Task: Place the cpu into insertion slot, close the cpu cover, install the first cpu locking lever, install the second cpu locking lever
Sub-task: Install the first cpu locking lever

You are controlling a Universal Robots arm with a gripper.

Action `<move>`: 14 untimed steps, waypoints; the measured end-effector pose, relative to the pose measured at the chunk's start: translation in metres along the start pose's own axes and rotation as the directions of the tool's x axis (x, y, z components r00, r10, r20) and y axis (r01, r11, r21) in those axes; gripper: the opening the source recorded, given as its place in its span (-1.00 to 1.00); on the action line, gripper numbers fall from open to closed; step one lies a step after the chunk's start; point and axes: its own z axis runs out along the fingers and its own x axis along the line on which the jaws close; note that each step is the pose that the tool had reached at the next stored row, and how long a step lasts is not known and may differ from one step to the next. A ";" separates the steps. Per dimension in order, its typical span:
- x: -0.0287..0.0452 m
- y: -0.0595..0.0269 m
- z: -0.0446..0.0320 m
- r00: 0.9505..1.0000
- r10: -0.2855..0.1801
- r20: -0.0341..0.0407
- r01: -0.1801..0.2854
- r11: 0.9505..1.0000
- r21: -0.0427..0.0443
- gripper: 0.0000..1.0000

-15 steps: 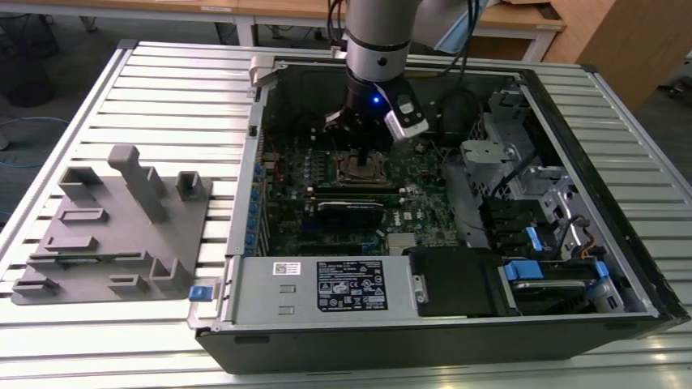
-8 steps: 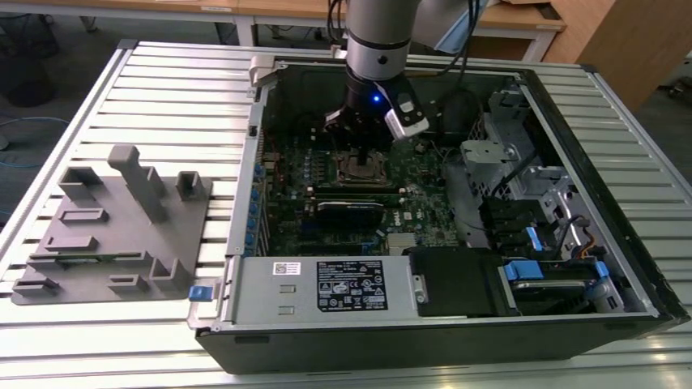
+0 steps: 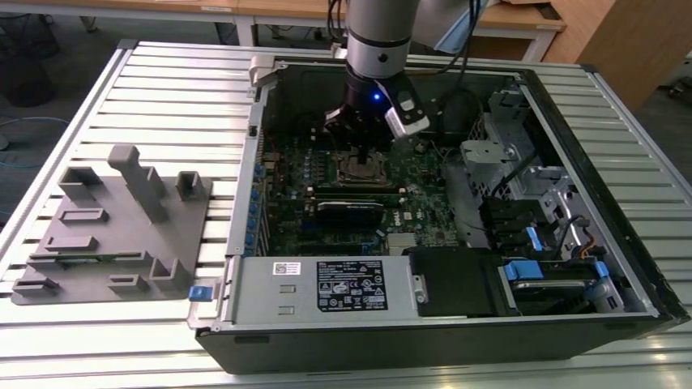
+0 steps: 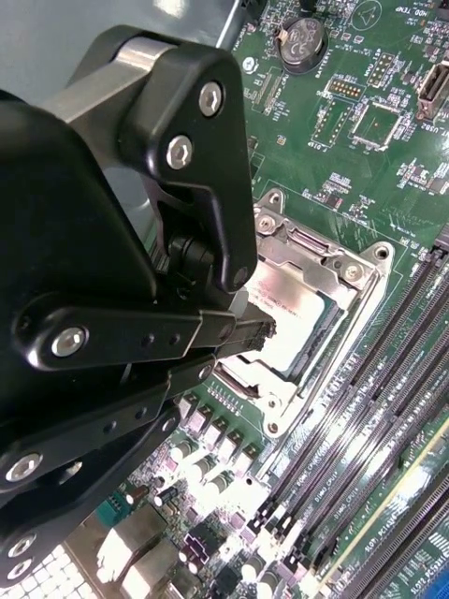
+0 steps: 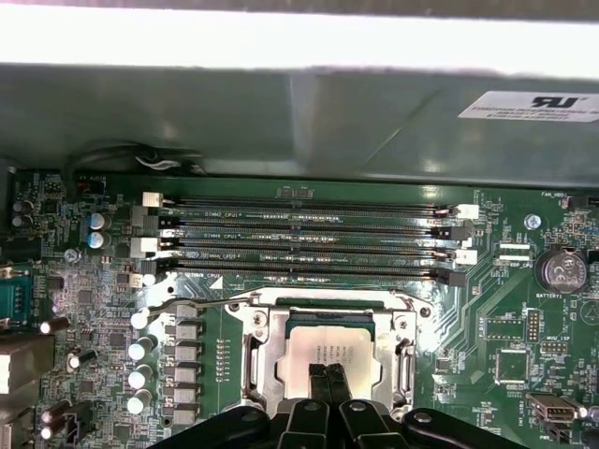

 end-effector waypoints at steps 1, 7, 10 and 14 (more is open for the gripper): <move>0.0000 0.0000 -0.0002 1.000 0.000 0.000 0.000 1.000 0.000 -0.79; 0.0000 0.0000 -0.0026 1.000 0.000 0.000 0.000 1.000 0.000 -0.79; -0.0001 0.0000 -0.0047 1.000 0.000 0.000 0.000 1.000 0.000 -0.79; -0.0001 0.0001 -0.0063 1.000 0.000 0.000 0.000 1.000 0.000 -0.79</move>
